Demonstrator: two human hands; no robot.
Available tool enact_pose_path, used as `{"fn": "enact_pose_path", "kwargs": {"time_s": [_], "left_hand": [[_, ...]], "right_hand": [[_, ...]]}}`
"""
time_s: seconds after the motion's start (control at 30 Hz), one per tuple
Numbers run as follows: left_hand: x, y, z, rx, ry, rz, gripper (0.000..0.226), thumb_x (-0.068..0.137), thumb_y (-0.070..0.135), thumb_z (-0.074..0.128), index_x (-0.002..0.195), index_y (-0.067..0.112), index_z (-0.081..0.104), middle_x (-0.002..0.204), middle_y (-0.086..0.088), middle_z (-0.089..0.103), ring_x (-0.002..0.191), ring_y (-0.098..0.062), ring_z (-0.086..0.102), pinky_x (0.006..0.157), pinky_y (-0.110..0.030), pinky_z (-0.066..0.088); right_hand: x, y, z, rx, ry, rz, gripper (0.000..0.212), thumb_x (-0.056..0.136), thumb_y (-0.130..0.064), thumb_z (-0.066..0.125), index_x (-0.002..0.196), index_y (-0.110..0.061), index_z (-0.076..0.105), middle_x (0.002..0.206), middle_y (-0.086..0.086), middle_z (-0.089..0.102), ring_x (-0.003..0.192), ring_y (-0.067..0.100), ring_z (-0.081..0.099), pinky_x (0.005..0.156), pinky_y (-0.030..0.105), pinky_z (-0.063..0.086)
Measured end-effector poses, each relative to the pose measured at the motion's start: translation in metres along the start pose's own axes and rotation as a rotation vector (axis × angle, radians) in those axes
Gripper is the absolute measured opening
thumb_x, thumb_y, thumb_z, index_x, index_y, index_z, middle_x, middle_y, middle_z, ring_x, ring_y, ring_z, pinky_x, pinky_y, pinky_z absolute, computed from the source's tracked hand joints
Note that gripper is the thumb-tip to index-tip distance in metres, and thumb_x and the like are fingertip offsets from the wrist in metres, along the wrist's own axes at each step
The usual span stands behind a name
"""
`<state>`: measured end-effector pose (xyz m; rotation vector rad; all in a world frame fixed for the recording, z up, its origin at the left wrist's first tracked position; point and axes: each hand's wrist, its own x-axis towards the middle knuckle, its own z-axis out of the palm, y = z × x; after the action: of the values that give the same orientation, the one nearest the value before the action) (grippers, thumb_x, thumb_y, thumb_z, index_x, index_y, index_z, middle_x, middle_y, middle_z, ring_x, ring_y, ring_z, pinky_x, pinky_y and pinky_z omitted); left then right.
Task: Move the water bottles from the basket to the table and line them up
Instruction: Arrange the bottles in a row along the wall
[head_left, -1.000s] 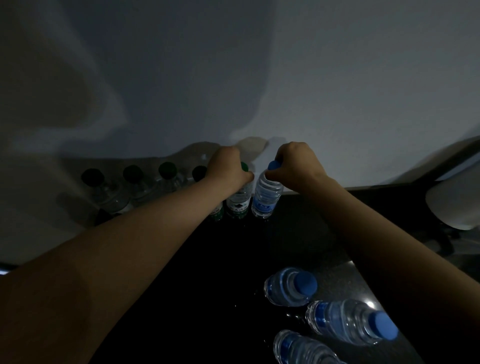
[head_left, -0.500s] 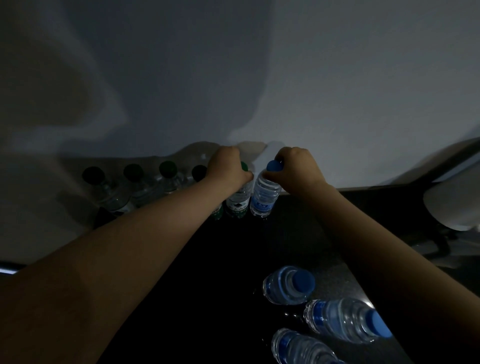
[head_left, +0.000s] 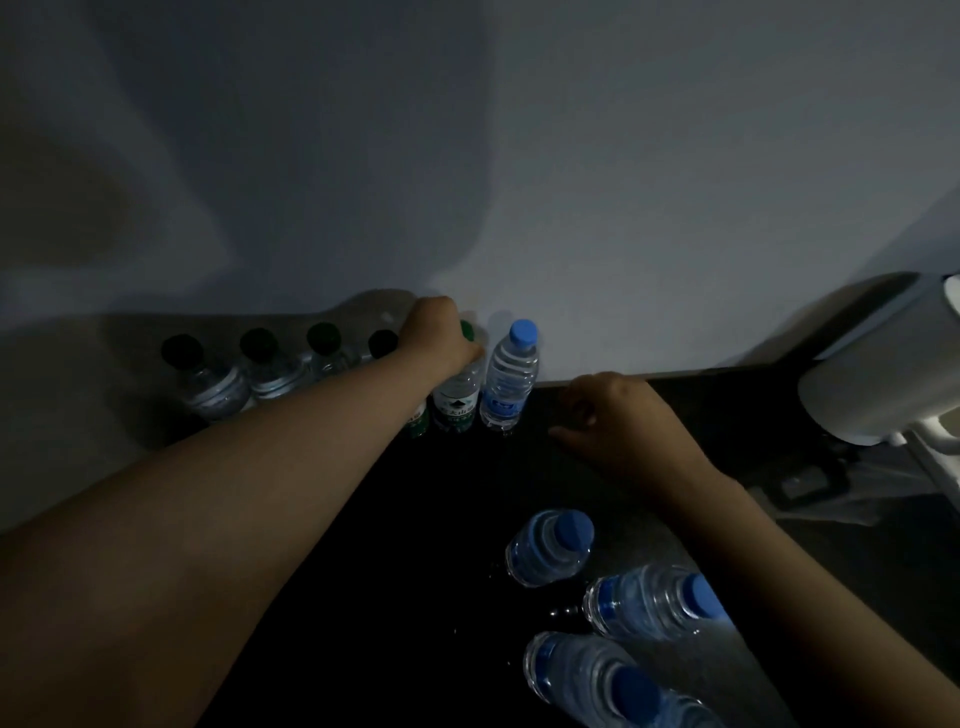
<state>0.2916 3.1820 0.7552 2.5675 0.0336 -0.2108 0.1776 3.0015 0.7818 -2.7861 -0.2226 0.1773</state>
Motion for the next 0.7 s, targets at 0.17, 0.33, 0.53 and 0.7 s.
{"fn": "enact_pose_path", "kwargs": {"time_s": [0.17,0.33,0.53,0.7], "left_hand": [[-0.024,0.002,-0.007,0.038,-0.005,0.062,0.042,0.076,0.020,0.074,0.107,0.003,0.050,0.118,-0.018,0.051,0.093,-0.027,0.055,0.070,-0.029,0.038],[-0.062,-0.007,-0.011,0.021,-0.013,0.209,0.051,0.075,0.023,0.075,0.115,0.005,0.051,0.119,-0.014,0.051,0.096,-0.022,0.053,0.077,-0.030,0.045],[-0.124,-0.024,-0.006,-0.108,-0.137,0.267,0.046,0.073,0.024,0.075,0.113,0.012,0.057,0.111,-0.007,0.059,0.095,-0.023,0.061,0.084,-0.043,0.053],[-0.159,-0.031,0.003,-0.128,-0.258,0.267,0.053,0.076,0.028,0.075,0.123,0.018,0.053,0.118,0.000,0.056,0.095,-0.013,0.060,0.085,-0.032,0.053]], "right_hand": [[-0.048,-0.010,-0.006,0.037,-0.005,0.015,0.034,0.083,-0.037,0.066,0.114,-0.024,0.059,0.107,-0.006,0.057,0.089,0.006,0.056,0.077,0.022,0.051],[-0.094,-0.022,-0.007,0.085,0.014,0.019,0.039,0.081,-0.041,0.060,0.116,-0.025,0.059,0.105,-0.008,0.056,0.088,0.005,0.057,0.078,0.024,0.052],[-0.134,-0.025,-0.001,0.099,0.042,0.053,0.032,0.083,-0.040,0.061,0.113,-0.029,0.059,0.103,-0.012,0.055,0.085,0.002,0.056,0.077,0.023,0.053],[-0.166,-0.019,0.012,0.112,0.042,0.092,0.026,0.081,-0.041,0.065,0.106,-0.034,0.059,0.100,-0.016,0.054,0.084,-0.001,0.054,0.072,0.017,0.049]]}}
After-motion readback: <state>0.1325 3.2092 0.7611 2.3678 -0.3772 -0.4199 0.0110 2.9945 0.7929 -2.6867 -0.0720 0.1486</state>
